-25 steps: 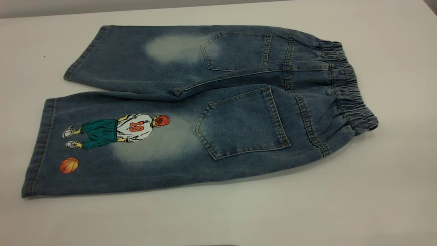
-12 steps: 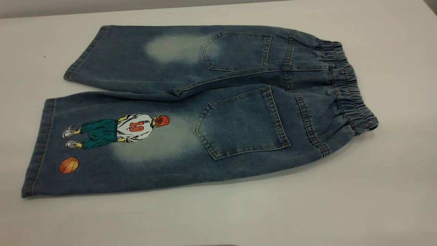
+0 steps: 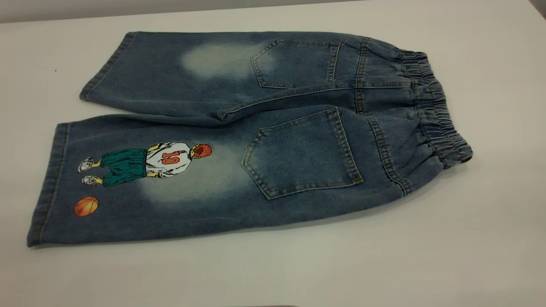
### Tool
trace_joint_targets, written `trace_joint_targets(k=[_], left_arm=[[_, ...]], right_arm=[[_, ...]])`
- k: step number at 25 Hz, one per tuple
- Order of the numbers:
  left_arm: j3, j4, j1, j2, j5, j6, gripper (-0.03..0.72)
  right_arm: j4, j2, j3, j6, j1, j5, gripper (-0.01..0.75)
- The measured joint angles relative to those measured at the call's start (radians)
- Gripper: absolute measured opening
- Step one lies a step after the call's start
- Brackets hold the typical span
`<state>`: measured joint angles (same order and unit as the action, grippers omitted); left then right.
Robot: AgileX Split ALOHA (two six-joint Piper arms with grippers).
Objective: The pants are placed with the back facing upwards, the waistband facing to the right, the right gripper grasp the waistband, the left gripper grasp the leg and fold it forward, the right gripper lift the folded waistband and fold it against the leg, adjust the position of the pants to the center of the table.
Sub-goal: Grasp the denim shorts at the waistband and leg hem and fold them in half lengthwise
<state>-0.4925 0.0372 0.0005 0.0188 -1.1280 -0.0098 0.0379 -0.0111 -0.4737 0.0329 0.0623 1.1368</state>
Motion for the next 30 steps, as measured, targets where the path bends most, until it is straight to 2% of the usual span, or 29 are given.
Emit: trace_joint_targets(k=[9, 14, 17, 22, 25, 30], left_arm=[[0.000, 0.000, 0.000, -0.003, 0.000, -0.015, 0.442], [-0.033, 0.003, 0.000, -0.131, 0.032, -0.053, 0.442], [-0.069, 0.003, 0.000, -0.282, 0.114, -0.080, 0.442], [-0.118, -0.037, 0.000, -0.578, 0.359, -0.089, 0.442], [-0.136, -0.115, 0.000, -0.756, 0.488, -0.028, 0.442], [-0.142, -0.298, 0.000, -0.979, 0.599, 0.160, 0.442]], right_arm=[[0.011, 0.000, 0.000, 0.014, 0.000, -0.001, 0.584], [-0.005, 0.066, -0.013, 0.079, 0.000, -0.025, 0.584], [-0.001, 0.187, -0.048, 0.086, 0.000, -0.100, 0.584], [0.101, 0.474, -0.095, 0.054, 0.000, -0.272, 0.584], [0.186, 0.676, -0.097, -0.010, 0.000, -0.340, 0.584], [0.340, 0.965, -0.097, -0.119, 0.000, -0.426, 0.584]])
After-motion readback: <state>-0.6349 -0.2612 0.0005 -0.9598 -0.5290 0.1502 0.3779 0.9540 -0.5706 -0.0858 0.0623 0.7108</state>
